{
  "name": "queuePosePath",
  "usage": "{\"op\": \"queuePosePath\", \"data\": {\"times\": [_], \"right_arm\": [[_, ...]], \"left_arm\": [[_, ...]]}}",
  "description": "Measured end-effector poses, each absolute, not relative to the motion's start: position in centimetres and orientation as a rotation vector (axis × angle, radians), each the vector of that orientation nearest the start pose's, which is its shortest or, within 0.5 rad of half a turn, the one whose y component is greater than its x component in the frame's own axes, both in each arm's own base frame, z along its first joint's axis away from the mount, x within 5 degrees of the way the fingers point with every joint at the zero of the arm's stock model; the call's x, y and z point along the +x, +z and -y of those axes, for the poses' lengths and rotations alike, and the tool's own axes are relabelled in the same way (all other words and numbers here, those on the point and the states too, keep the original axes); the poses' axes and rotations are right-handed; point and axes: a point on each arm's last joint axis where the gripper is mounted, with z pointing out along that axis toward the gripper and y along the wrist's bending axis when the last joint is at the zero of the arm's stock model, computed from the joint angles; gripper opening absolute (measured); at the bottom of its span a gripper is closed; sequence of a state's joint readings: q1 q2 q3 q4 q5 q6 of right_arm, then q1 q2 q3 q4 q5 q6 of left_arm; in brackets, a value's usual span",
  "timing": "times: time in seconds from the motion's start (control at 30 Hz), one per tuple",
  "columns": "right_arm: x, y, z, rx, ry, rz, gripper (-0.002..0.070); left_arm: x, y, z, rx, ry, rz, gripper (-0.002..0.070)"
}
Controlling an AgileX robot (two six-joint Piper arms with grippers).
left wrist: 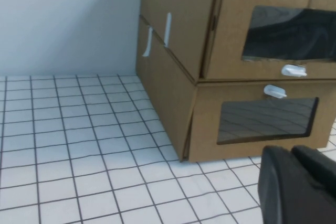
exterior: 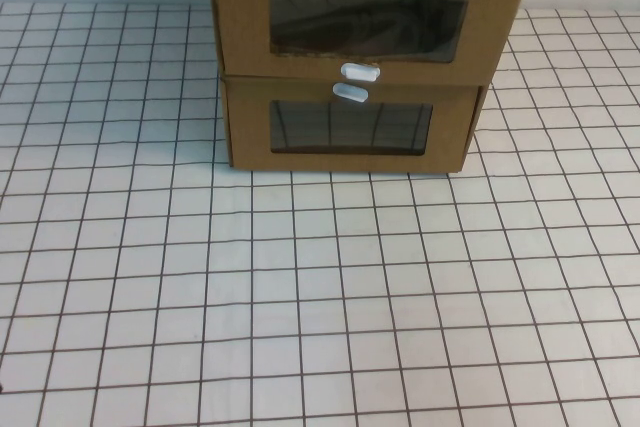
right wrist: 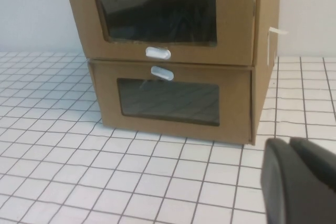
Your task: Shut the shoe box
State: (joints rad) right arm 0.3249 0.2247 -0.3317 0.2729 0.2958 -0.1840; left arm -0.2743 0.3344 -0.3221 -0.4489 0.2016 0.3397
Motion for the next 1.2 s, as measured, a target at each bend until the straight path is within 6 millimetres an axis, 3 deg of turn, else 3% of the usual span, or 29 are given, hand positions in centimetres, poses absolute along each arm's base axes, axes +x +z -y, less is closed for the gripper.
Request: {"op": "queuePosePath", "data": {"times": [0.3,0.87,1.03,1.2], "right_arm": [[6.0,27.7,-2.8,-0.272,0.373,-1.689,-0.0014],[5.6,26.2,-3.1,-0.335,0.387,-1.855,-0.0014],[5.5,26.1,-3.1,-0.340,0.388,-1.870,-0.0014],[5.5,26.1,-3.1,-0.340,0.388,-1.870,-0.0014]], "left_arm": [[8.1,27.3,3.0,0.198,-0.346,-1.686,-0.0005],[7.6,27.2,2.8,0.200,-0.344,-1.661,-0.0005],[6.2,26.2,1.8,0.246,-0.178,-1.568,-0.0005],[5.4,23.2,1.0,0.251,0.002,-1.574,-0.0005]]}}
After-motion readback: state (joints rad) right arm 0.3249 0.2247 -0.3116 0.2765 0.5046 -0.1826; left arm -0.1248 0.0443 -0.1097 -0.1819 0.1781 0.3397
